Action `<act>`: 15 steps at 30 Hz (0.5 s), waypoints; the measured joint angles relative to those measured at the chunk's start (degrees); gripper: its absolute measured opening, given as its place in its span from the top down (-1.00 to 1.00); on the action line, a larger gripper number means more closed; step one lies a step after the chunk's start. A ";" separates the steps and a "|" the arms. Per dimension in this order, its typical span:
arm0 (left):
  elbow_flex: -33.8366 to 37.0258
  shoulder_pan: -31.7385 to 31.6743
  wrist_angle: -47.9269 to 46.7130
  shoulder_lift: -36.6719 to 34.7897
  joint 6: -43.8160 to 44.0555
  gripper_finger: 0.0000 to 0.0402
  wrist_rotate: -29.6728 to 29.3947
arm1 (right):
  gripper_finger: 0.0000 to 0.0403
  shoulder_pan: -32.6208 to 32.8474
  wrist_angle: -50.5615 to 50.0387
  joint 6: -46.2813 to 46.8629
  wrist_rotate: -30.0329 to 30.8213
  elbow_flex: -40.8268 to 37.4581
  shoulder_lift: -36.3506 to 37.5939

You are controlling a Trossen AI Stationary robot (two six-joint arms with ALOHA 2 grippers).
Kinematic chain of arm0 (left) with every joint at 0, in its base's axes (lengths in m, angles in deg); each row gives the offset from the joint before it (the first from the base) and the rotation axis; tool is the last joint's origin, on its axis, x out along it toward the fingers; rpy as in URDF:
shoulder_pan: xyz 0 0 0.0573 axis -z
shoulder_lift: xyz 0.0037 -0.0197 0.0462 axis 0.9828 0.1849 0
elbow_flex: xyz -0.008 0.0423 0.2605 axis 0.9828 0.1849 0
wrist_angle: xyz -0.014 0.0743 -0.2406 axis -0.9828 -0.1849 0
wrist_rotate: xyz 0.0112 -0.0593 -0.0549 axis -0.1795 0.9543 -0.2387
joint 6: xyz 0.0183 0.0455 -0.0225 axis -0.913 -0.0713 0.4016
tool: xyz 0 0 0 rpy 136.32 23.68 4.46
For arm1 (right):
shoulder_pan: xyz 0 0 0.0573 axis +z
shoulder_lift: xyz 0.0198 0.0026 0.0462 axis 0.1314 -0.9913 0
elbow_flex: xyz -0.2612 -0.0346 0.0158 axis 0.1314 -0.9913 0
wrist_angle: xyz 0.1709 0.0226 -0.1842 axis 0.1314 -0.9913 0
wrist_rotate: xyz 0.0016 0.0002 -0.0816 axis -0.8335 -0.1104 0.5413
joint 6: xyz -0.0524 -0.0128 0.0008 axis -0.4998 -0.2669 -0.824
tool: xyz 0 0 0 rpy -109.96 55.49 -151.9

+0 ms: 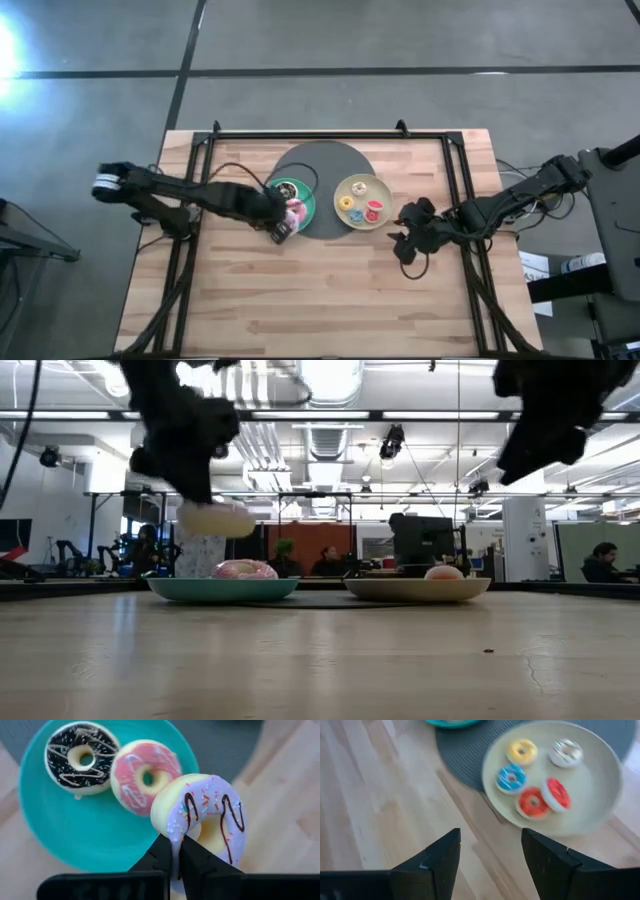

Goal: Pick & Place donuts
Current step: Put the large purple donut on the light blue plate

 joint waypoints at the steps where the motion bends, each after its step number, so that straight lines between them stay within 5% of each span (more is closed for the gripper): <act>1: 3.38 -1.33 3.73 -1.79 0.14 1.00 0.76 | 0.00 -0.58 2.06 -0.69 -0.09 0.00 -0.51; 10: 19.12 -13.47 14.57 -10.45 -6.40 0.99 1.23 | 0.00 -5.86 10.49 -1.10 -5.37 1.58 -10.35; 15: 21.83 -17.84 17.15 -11.46 -7.51 0.66 4.46 | 0.00 -7.16 10.88 -3.27 -7.76 5.74 -17.28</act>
